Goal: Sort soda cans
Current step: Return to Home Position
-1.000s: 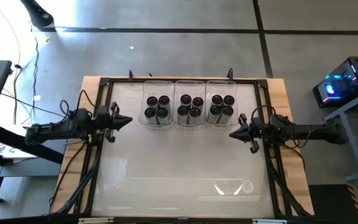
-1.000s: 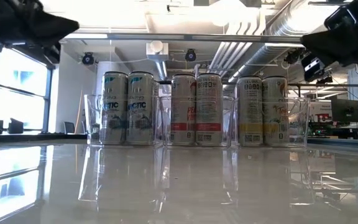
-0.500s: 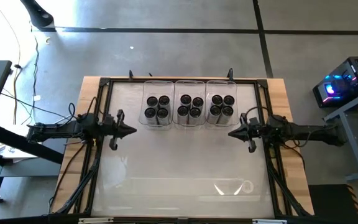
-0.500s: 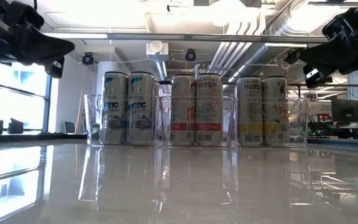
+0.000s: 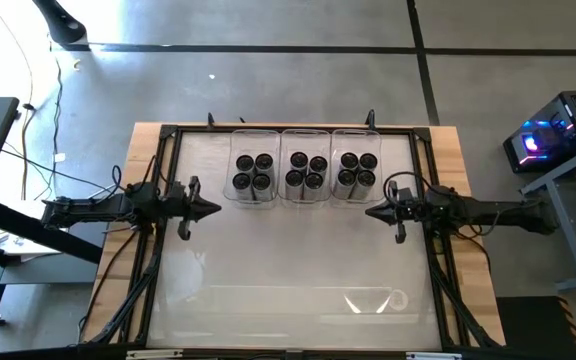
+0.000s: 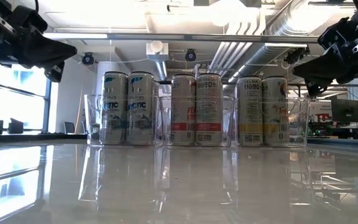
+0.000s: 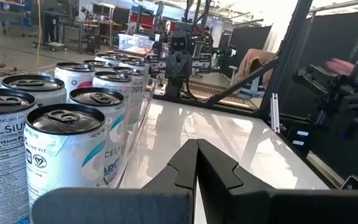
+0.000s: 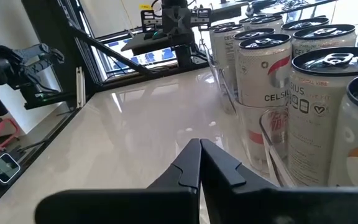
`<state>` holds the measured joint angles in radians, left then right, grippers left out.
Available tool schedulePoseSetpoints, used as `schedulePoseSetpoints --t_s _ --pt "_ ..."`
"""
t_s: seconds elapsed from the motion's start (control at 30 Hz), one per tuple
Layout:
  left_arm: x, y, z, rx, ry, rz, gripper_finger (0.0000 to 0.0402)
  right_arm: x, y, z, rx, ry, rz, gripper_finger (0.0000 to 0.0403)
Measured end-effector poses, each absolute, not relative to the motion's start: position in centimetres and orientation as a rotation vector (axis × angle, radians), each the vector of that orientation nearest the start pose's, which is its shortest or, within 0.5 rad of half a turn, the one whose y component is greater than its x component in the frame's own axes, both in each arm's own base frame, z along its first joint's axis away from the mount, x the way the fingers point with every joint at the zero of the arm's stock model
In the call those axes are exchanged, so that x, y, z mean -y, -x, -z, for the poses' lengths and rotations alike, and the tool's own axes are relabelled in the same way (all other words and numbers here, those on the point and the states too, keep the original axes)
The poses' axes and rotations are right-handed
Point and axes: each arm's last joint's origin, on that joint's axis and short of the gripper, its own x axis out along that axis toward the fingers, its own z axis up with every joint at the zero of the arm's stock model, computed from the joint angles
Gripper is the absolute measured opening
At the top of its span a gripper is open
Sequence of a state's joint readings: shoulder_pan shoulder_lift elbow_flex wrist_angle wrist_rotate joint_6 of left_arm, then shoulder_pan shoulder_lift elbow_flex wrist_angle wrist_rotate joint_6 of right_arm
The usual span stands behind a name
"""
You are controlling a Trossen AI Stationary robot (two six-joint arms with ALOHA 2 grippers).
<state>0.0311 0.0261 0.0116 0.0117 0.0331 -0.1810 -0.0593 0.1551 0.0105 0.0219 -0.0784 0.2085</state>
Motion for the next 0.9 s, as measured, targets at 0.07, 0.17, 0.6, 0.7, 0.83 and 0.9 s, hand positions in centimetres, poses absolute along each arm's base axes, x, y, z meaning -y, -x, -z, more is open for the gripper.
schedulePoseSetpoints --t_s 0.07,0.17,0.6,0.7,0.83,0.9 --pt "-0.2 -9.9 -16.7 -0.003 0.181 0.002 0.0001 0.4 -10.6 -15.7 -0.125 -0.217 -0.006 0.0000" --pt "-0.2 -9.9 -16.7 -0.003 0.181 0.002 0.0001 0.2 -10.6 -15.7 -0.118 -0.214 -0.012 0.0000" --pt "-0.2 -9.7 -16.9 0.025 0.179 -0.005 0.0001 -0.4 -9.7 -17.4 0.079 -0.206 -0.097 0.0000" --pt "-0.2 -9.7 -16.9 0.025 0.180 -0.006 0.0001 -0.5 -9.7 -17.3 0.065 -0.207 -0.102 0.0000" --pt "-0.2 -9.7 -16.9 0.023 0.180 -0.006 0.0001 -0.5 -9.7 -17.0 0.038 -0.208 -0.100 0.0000" --pt "-0.2 -9.7 -16.9 0.022 0.180 -0.006 0.0001 -0.5 -9.7 -16.9 0.024 -0.207 -0.098 0.0000"
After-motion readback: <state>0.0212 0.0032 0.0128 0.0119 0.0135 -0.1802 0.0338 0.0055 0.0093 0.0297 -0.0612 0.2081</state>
